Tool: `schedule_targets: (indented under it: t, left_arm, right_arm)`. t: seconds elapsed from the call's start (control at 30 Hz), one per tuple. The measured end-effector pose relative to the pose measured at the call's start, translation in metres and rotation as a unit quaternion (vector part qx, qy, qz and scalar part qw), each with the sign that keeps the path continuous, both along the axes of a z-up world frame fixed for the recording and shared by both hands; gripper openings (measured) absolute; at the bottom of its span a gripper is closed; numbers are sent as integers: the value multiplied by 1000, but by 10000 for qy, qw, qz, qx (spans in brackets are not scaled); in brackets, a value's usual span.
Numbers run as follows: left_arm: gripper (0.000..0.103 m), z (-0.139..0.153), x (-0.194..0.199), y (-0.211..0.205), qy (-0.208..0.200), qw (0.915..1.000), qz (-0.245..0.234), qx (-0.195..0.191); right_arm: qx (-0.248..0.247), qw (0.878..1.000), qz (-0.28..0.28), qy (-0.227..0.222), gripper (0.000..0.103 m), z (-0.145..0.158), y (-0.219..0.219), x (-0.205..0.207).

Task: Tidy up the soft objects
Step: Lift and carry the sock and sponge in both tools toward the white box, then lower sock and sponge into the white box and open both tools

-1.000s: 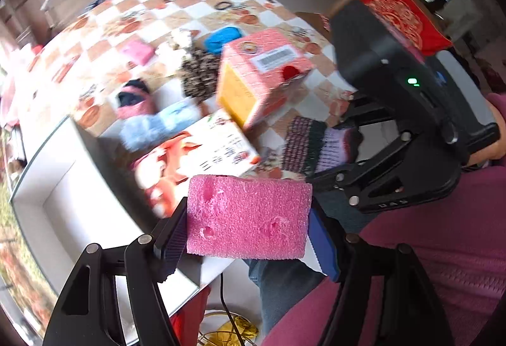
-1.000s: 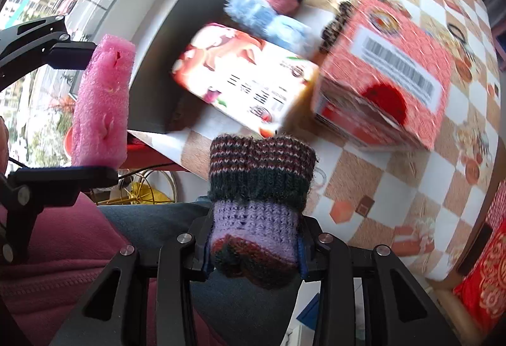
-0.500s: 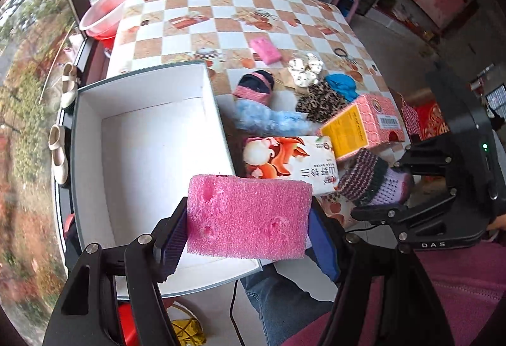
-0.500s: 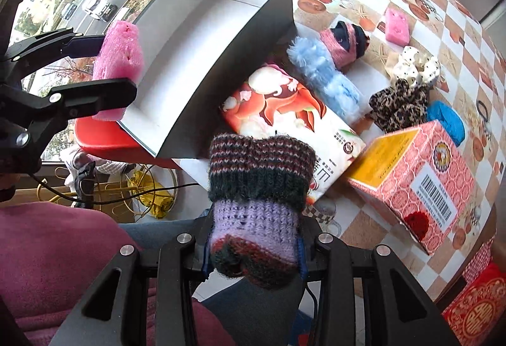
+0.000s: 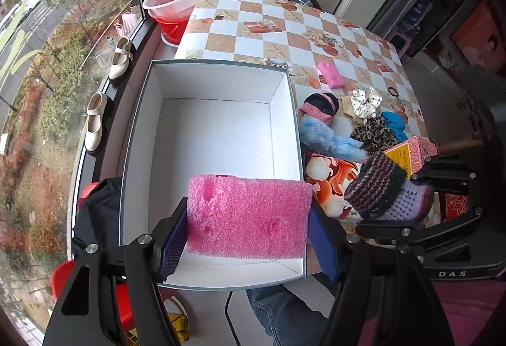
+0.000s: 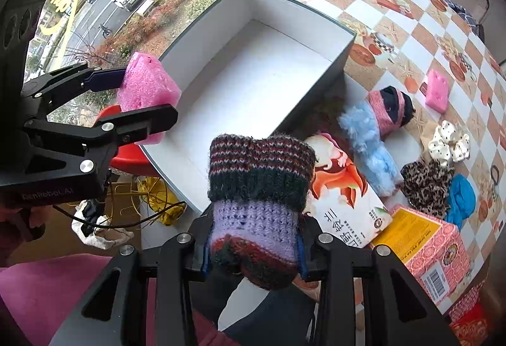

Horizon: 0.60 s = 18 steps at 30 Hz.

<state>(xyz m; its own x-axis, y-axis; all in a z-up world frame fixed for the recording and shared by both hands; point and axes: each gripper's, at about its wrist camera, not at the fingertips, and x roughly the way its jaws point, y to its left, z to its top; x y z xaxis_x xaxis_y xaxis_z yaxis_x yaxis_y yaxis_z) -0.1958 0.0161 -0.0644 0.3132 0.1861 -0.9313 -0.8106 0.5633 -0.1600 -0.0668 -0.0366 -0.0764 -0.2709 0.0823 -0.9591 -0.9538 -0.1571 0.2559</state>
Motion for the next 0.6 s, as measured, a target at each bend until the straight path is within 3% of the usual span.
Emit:
schedule_targets:
  t: [0.6]
  left_arm:
    - [73,-14,-28,12,234,9976,658,35]
  right_arm:
    - [-147,9998,85,38,40,-12,16,-18]
